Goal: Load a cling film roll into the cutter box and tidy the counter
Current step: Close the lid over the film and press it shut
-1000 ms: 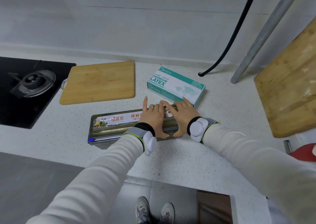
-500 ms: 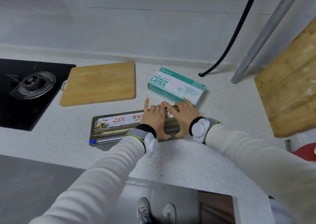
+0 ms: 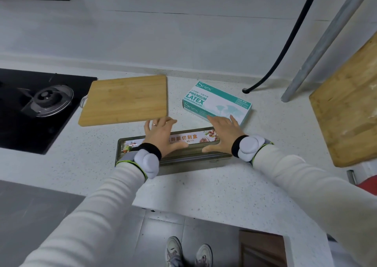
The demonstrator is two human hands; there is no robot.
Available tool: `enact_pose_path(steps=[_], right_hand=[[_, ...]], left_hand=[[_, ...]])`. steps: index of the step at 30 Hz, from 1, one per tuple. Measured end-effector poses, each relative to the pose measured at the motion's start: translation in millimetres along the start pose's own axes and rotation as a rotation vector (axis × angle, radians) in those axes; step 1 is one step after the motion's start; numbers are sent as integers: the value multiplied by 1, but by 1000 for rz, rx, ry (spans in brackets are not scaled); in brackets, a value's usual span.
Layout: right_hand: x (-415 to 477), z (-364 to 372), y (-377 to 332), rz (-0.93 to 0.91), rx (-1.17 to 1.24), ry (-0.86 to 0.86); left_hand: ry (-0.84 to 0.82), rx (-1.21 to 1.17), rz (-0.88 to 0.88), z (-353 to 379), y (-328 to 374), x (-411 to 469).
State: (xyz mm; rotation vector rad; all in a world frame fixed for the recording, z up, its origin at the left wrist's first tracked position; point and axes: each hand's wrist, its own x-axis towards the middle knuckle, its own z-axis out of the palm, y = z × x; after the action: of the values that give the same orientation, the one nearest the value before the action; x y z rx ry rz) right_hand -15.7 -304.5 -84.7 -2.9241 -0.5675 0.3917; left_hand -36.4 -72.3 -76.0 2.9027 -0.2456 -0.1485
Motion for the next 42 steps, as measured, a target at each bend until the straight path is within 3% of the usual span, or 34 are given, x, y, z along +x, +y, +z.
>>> enact_pose_path(steps=[12,20,33,42], right_hand=[[20,1,-42,-13,57,47],[24,0,-56,-9,78,49],[28,-10,-77,-46,93,39],[29,-6,-87,-36,69,18]], left_hand=[[-98,-154,-137,-10,-19,-1],[-129,-122,-142,-17,-14,5],[-64,-326,-96,-23,-24,-12],[-84,-190,-114,-21,-31,-6]])
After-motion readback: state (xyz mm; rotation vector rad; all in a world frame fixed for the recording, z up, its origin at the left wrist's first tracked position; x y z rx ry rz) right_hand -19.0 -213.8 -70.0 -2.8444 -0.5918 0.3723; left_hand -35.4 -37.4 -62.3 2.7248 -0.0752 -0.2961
